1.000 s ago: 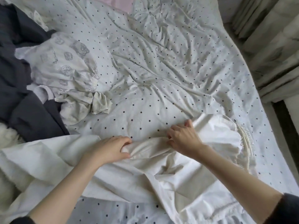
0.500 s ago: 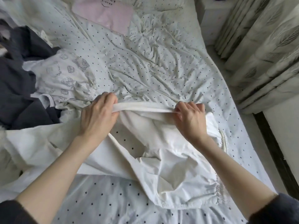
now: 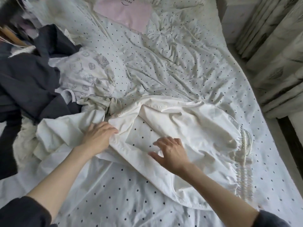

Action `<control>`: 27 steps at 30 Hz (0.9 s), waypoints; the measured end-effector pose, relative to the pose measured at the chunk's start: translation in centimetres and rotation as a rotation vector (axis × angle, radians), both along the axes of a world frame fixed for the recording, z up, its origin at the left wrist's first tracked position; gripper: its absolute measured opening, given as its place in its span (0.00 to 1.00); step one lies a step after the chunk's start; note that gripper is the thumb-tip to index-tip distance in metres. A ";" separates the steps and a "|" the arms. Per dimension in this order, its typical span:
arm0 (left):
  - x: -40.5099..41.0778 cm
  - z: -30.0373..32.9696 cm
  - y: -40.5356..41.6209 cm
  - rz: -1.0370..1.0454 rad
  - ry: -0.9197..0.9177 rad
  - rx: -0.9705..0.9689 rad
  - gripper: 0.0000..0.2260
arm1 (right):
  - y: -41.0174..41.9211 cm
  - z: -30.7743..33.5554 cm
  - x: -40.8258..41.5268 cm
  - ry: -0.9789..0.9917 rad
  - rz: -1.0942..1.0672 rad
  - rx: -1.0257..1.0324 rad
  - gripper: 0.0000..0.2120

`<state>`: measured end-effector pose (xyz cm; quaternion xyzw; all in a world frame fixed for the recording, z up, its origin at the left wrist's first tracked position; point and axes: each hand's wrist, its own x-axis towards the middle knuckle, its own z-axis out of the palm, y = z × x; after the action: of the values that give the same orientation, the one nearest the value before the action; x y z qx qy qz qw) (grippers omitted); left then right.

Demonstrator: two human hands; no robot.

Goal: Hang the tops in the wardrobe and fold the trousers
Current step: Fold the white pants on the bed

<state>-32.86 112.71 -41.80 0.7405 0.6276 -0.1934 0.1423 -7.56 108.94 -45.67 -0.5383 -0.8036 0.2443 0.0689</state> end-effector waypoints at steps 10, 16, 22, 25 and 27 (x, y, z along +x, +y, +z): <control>-3.0 1.1 -6.3 0.025 -0.210 0.056 0.33 | -4.6 -0.2 -10.3 -0.204 0.228 0.001 0.51; -5.0 -0.1 -11.3 0.106 -0.376 0.154 0.30 | -7.7 -2.1 -11.5 -0.214 0.257 0.277 0.34; -7.3 -1.4 -14.0 -0.116 -0.318 0.284 0.34 | -9.2 -1.6 -11.0 -0.092 0.207 0.346 0.12; -8.1 -1.7 -15.2 -0.101 -0.233 0.373 0.30 | -9.6 -0.7 -9.2 0.016 0.222 0.384 0.06; -8.3 -1.2 -15.2 -0.080 -0.191 0.449 0.22 | -9.8 -0.1 -7.8 0.032 0.241 0.386 0.04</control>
<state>-41.12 97.56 -43.02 0.7928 0.6088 0.0163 0.0249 -15.40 99.16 -45.73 -0.4115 -0.8926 0.1012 0.1538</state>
